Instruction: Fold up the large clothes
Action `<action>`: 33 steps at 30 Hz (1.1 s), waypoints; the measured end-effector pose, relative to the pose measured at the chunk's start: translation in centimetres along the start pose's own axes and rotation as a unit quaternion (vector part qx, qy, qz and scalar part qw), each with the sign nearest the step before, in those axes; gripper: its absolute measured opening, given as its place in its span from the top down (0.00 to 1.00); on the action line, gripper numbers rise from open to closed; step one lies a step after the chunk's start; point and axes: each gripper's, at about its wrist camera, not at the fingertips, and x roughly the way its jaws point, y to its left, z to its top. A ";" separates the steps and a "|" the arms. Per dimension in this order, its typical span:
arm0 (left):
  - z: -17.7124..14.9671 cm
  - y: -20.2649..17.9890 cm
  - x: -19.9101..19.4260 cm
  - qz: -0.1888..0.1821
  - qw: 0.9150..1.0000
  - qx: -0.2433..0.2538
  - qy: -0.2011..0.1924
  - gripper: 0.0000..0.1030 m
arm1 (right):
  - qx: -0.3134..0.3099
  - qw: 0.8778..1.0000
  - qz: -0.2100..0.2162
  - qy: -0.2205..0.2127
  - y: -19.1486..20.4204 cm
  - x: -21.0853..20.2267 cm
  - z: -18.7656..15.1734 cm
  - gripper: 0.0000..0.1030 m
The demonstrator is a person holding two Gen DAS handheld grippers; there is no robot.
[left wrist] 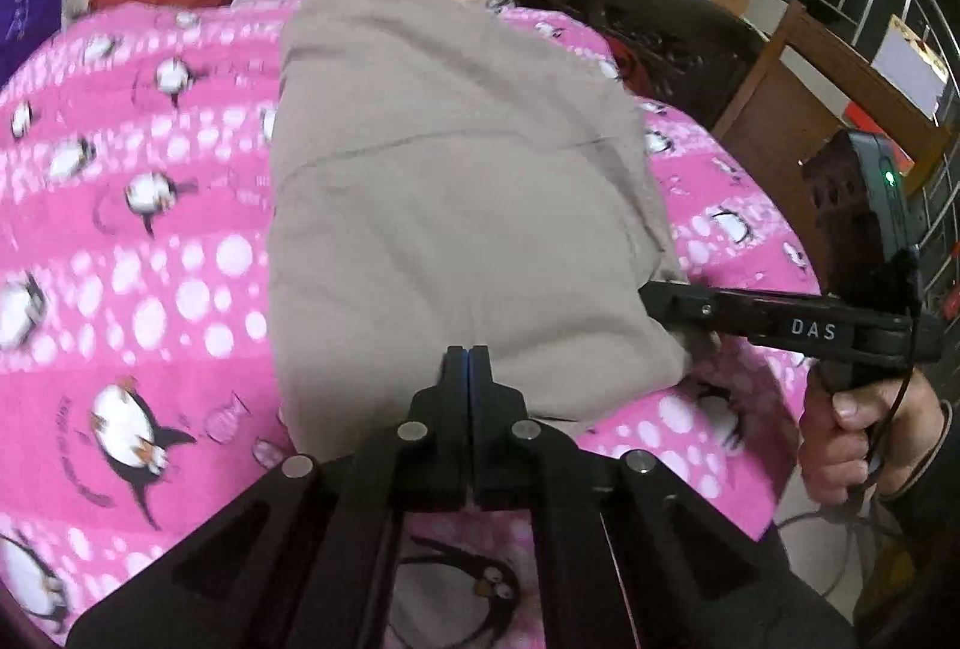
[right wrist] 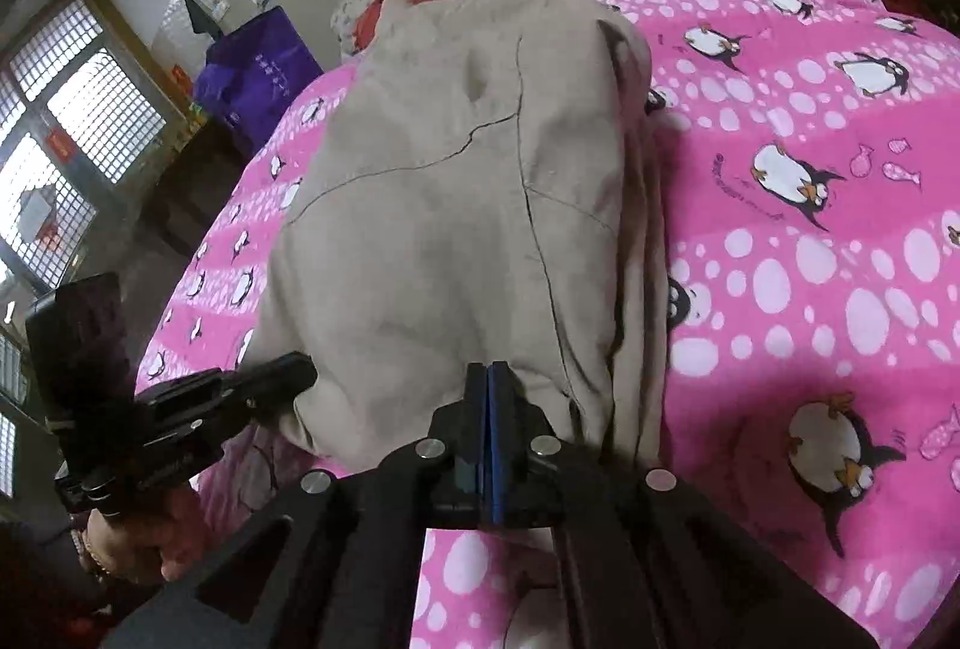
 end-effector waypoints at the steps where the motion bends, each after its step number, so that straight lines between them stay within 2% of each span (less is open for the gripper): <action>1: 0.7 -0.1 -0.6 0.001 1.000 0.002 -0.007 0.99 | -0.009 1.000 -0.010 -0.002 0.6 -1.0 0.6 1.00; 4: 4.2 -0.2 -2.3 0.005 0.999 -0.010 -0.052 0.90 | -0.034 0.997 -0.043 -0.060 2.7 -4.2 2.9 0.96; 7: 8.3 1.1 -0.5 0.033 0.997 -0.046 -0.052 0.87 | -0.033 0.990 -0.104 -0.092 4.5 -4.7 6.3 0.94; 10: 11.2 3.2 4.2 0.056 0.993 -0.101 0.008 0.88 | -0.004 0.988 -0.129 -0.086 5.1 -2.5 9.1 0.94; 12: 11.0 3.7 6.3 0.083 0.991 -0.100 0.026 0.88 | 0.005 0.984 -0.158 -0.081 4.5 -0.3 10.6 0.94; 14: 9.3 3.7 8.3 0.105 0.991 -0.080 0.036 0.87 | 0.039 0.985 -0.165 -0.032 2.1 3.7 11.0 0.95; 15: 8.3 3.6 8.5 0.109 0.991 -0.072 0.023 0.87 | 0.054 0.983 -0.175 -0.011 0.8 5.1 10.5 0.99; 16: 7.6 3.3 8.3 0.110 0.992 -0.062 0.002 0.87 | 0.069 0.983 -0.168 0.013 -0.7 7.1 9.3 1.00; 17: 7.1 3.1 7.9 0.107 0.992 -0.061 -0.010 0.87 | 0.064 0.986 -0.154 0.014 -1.3 8.2 8.1 1.00; 18: 7.1 3.0 7.5 0.106 0.992 -0.061 -0.013 0.87 | 0.041 0.987 -0.156 -0.017 -0.9 7.6 7.5 1.00; 20: 7.6 2.9 6.8 0.101 0.993 -0.061 -0.001 0.86 | 0.049 0.988 -0.148 -0.017 -0.6 5.9 7.4 1.00; 22: 9.2 3.1 5.6 0.084 0.994 -0.074 0.009 0.83 | 0.065 0.989 -0.131 -0.037 -0.5 3.0 8.1 0.98; 24: 11.6 2.6 4.2 0.078 0.995 -0.065 -0.017 0.67 | 0.056 0.986 -0.137 -0.075 0.5 -0.1 8.9 0.94; 25: 13.3 2.4 3.8 0.085 0.994 -0.056 -0.036 0.52 | 0.051 0.984 -0.139 -0.101 1.4 -2.1 9.7 0.94; 26: 14.4 2.5 4.1 0.085 0.994 -0.052 -0.043 0.48 | 0.051 0.983 -0.130 -0.116 2.0 -3.2 10.4 0.93; 27: 15.5 2.5 4.7 0.083 0.994 -0.050 -0.041 0.48 | 0.048 0.984 -0.119 -0.124 2.7 -3.4 11.5 0.93; 29: 17.9 3.6 7.7 0.084 0.994 -0.064 -0.010 0.48 | 0.034 0.990 -0.097 -0.100 4.0 -2.3 12.9 0.87; 30: 18.5 4.1 9.0 0.092 0.993 -0.073 0.002 0.48 | 0.031 0.993 -0.083 -0.081 4.3 -1.1 13.4 0.89; 31: 19.3 5.0 10.3 0.114 0.990 -0.080 0.003 0.48 | 0.023 0.994 -0.090 -0.057 4.3 0.6 14.1 0.91; 33: 19.9 5.9 11.0 0.122 0.987 -0.102 0.000 0.48 | 0.024 0.993 -0.109 -0.030 3.2 3.4 15.4 0.90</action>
